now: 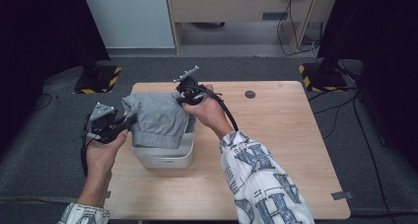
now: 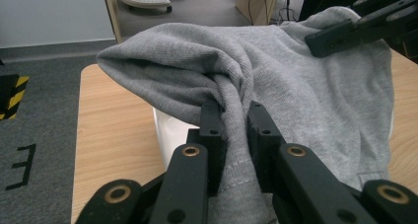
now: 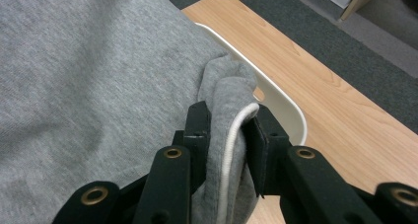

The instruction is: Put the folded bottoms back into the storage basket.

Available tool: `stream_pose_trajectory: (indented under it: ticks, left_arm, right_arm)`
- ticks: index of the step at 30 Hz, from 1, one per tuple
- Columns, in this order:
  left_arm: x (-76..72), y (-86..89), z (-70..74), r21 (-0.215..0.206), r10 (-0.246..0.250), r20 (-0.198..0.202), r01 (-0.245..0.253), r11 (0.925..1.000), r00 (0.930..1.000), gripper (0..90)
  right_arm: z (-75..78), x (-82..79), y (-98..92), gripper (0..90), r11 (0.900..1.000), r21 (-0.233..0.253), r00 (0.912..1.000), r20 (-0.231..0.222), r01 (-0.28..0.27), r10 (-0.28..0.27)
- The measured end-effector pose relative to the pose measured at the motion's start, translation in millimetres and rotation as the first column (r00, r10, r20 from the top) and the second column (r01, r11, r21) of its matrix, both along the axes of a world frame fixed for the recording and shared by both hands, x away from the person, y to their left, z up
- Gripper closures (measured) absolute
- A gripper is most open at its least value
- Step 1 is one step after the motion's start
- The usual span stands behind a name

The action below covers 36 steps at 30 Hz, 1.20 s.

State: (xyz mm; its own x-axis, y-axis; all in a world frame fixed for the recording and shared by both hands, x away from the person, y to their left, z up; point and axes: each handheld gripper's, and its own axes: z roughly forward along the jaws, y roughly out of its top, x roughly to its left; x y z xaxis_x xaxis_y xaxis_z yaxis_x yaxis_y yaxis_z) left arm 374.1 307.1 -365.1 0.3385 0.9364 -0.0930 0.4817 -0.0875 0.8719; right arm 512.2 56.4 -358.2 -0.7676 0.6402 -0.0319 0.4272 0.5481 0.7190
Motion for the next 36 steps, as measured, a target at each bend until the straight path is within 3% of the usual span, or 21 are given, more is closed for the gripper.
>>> stream_pose_trajectory:
  ticks: [7,30,36]
  left_arm:
    - [0.7,0.5,-4.2,0.004,-0.004,-0.011,0.004,1.0,0.9999,79.9]
    - [9.9,-7.6,-11.9,0.011,-0.007,-0.032,0.007,0.9999,0.9995,79.9]
    - [13.1,-8.1,-20.2,0.009,-0.007,-0.047,0.007,0.9999,0.9989,79.9]
  right_arm:
    - [-6.6,1.1,3.6,72.8,1.0,-0.011,0.9999,-0.01,-0.004,0.004]
    - [-14.6,3.7,-9.4,72.6,1.0,-0.001,0.9994,-0.025,0.021,-0.022]
    - [-20.2,5.5,-11.2,72.5,1.0,-0.006,0.9991,-0.031,0.028,-0.028]
